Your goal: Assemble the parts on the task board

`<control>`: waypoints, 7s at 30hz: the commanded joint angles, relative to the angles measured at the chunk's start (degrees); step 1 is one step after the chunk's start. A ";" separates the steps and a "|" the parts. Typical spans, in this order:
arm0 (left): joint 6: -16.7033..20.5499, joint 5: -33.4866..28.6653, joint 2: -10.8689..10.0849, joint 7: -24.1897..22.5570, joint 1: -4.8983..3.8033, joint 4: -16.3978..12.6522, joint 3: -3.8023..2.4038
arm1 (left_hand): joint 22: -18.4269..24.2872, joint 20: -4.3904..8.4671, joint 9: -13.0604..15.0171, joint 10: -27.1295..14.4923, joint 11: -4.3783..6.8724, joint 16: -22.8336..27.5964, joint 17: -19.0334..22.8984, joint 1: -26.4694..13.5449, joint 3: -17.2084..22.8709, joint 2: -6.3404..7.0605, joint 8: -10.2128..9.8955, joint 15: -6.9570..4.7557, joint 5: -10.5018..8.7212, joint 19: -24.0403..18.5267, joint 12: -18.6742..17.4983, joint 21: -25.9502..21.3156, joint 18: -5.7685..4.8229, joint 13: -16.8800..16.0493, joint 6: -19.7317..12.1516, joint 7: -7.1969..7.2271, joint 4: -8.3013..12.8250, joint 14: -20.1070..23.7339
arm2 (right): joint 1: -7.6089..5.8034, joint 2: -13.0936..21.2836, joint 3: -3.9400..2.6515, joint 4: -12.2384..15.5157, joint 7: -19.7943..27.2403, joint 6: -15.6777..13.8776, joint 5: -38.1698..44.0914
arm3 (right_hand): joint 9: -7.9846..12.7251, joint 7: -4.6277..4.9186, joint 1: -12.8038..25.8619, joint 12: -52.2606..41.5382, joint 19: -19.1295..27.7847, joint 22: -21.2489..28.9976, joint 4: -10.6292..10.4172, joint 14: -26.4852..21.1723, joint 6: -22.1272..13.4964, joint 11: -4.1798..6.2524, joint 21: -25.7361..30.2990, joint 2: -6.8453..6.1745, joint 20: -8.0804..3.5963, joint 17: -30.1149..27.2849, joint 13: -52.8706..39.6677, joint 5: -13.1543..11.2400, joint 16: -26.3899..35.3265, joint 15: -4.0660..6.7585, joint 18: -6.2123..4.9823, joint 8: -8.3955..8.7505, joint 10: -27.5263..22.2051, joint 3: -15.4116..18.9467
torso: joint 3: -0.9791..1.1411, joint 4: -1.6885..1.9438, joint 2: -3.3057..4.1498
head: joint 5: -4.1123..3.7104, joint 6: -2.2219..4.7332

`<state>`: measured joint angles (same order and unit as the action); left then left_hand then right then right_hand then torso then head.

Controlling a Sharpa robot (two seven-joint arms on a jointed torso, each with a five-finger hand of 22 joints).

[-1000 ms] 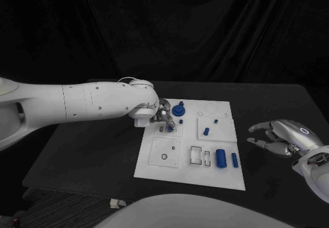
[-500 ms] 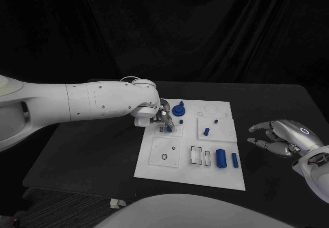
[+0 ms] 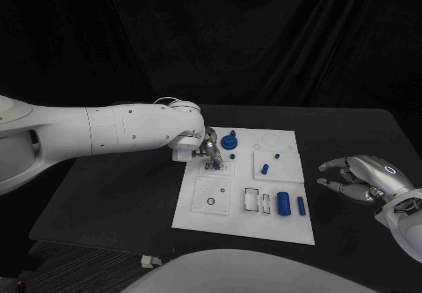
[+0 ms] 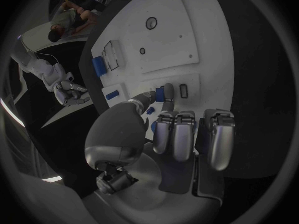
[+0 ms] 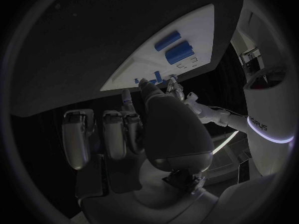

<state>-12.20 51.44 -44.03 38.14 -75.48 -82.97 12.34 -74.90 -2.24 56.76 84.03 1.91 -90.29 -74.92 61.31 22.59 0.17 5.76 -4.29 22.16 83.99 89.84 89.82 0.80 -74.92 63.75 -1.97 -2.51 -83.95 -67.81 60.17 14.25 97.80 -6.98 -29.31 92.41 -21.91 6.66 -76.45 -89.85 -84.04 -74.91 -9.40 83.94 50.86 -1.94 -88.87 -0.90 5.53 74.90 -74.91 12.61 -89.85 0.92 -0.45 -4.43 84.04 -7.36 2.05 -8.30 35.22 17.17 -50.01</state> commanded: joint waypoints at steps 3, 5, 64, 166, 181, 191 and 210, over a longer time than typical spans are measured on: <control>-0.94 0.07 0.32 0.18 -0.09 0.25 -0.03 | -15.10 0.31 0.10 5.97 0.02 0.29 -15.08 0.28 0.41 -0.40 0.20 -0.24 -0.52 6.01 0.16 0.18 -0.80 -15.08 -0.13 0.09 0.12 -6.05 | 0.24 0.00 -0.02 -0.02 -0.93 -0.41 0.34 | 0.06 0.00 -0.64 -0.15 -4.68 -14.47 -0.05 6.06 0.51 0.23 0.32 -0.07 -0.41 15.10 -15.09 0.30 -0.15 0.43 -0.02 0.36 5.96 -0.36 | 0.01 0.01 -0.01 | -0.01 0.01; -1.08 0.08 0.39 0.22 -0.07 0.33 -0.03 | -15.10 0.31 0.10 5.97 0.01 0.29 -15.08 0.26 0.43 -0.41 0.20 -0.24 -0.55 6.01 0.16 0.18 -0.80 -15.08 -0.13 0.09 0.13 -6.05 | 0.26 -0.02 -0.02 -0.02 -0.93 -0.41 0.34 | 0.06 0.00 -0.64 -0.15 -4.68 -14.47 -0.05 6.06 0.51 0.23 0.32 -0.07 -0.41 15.10 -15.09 0.30 -0.15 0.43 -0.02 0.36 5.96 -0.36 | 0.01 -0.03 -0.01 | 0.02 0.01; -1.68 0.08 1.59 0.31 0.78 1.45 -0.02 | -15.10 -0.64 -0.49 5.97 -1.05 0.29 -15.08 -8.52 -7.28 -1.07 -0.91 0.74 -16.96 6.01 0.16 0.18 -0.80 -15.08 -0.84 -0.99 -6.87 -6.05 | 0.45 0.04 -0.02 0.04 -0.79 -0.52 0.34 | 0.17 0.04 -0.67 -0.15 -4.61 -14.43 -0.06 6.06 0.59 0.20 0.40 -0.13 -0.41 15.10 -15.09 0.30 -0.15 0.42 -0.04 0.40 5.96 -0.36 | 0.00 0.04 0.01 | 0.02 0.01; 8.63 3.70 -4.18 -4.57 1.80 -6.69 -0.01 | -15.10 -0.99 -6.82 4.91 -1.56 0.29 -15.08 2.07 1.71 -1.27 -0.44 1.11 4.05 6.01 -1.27 0.18 -0.80 -14.26 -4.66 -1.81 3.30 -6.05 | 0.73 0.27 -0.02 -0.27 -0.75 -0.85 0.34 | 0.45 0.04 -0.42 -0.15 -4.55 -14.40 -0.35 6.06 0.81 0.18 0.48 -0.28 -0.40 15.10 -15.09 0.29 -0.15 0.40 -0.06 0.45 5.96 -0.23 | -0.02 0.05 0.02 | 0.19 0.01; 5.51 3.68 -5.19 -5.10 0.53 -6.76 -0.04 | -15.10 -0.95 -5.97 5.19 -1.44 0.29 -15.08 0.77 4.10 -1.14 0.63 1.04 4.25 6.01 -0.90 0.18 -0.80 -14.47 -4.02 -1.64 3.31 -6.05 | 0.79 0.18 -0.02 -0.41 -0.85 -0.97 0.34 | 0.45 0.04 -0.42 -0.15 -4.55 -14.40 -0.35 6.06 0.81 0.18 0.48 -0.28 -0.40 15.10 -15.09 0.29 -0.15 0.40 -0.06 0.45 5.96 -0.23 | 0.00 0.08 0.04 | 0.14 0.01; -1.81 -1.42 -3.25 -0.80 -1.53 -3.93 -0.05 | -15.10 -0.84 -5.10 4.97 -1.31 0.29 -15.08 0.56 6.17 -1.20 1.45 0.93 4.00 6.01 -1.20 0.18 -0.80 -14.29 -3.97 -1.50 3.87 -6.05 | 0.79 0.26 -0.02 -0.29 -0.75 -1.24 0.34 | 0.48 0.05 -0.46 -0.15 -4.57 -14.41 -0.37 6.06 0.85 0.19 0.46 -0.21 -0.40 15.10 -15.09 0.30 -0.15 0.41 -0.06 0.45 5.96 -0.28 | -0.03 -0.01 0.11 | 0.05 0.01; -5.10 -2.27 1.58 0.80 -2.05 1.47 -0.05 | -15.10 -0.81 -4.70 5.01 -1.30 0.29 -15.08 0.09 6.57 -1.19 1.81 0.90 3.49 6.01 -1.15 0.18 -0.80 -14.32 -3.91 -1.50 3.94 -6.05 | 0.79 0.27 -0.02 -0.14 -0.43 -1.54 0.34 | 0.51 0.07 -0.44 -0.15 -4.60 -14.43 -0.39 6.06 0.82 0.18 0.43 -0.24 -0.41 15.10 -15.09 0.30 -0.15 0.41 -0.05 0.47 5.96 -0.26 | 0.00 -0.04 0.02 | 0.22 0.01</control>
<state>-15.28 50.06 -42.63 38.50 -77.37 -81.73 12.34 -74.90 -3.48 51.98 84.04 0.28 -90.29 -74.90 61.45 26.77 -0.45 7.42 -3.07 26.00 83.98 88.69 89.82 0.80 -74.92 59.07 -4.42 -0.69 -83.95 -67.17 60.43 14.25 97.52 -6.97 -29.95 92.41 -21.50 6.64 -76.67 -89.85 -84.04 -74.95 -9.56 83.94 51.27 -1.94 -88.66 -1.12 5.53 74.90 -74.91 12.60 -89.85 0.92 -0.45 -4.20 84.04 -7.52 2.05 -8.25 35.28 17.34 -50.01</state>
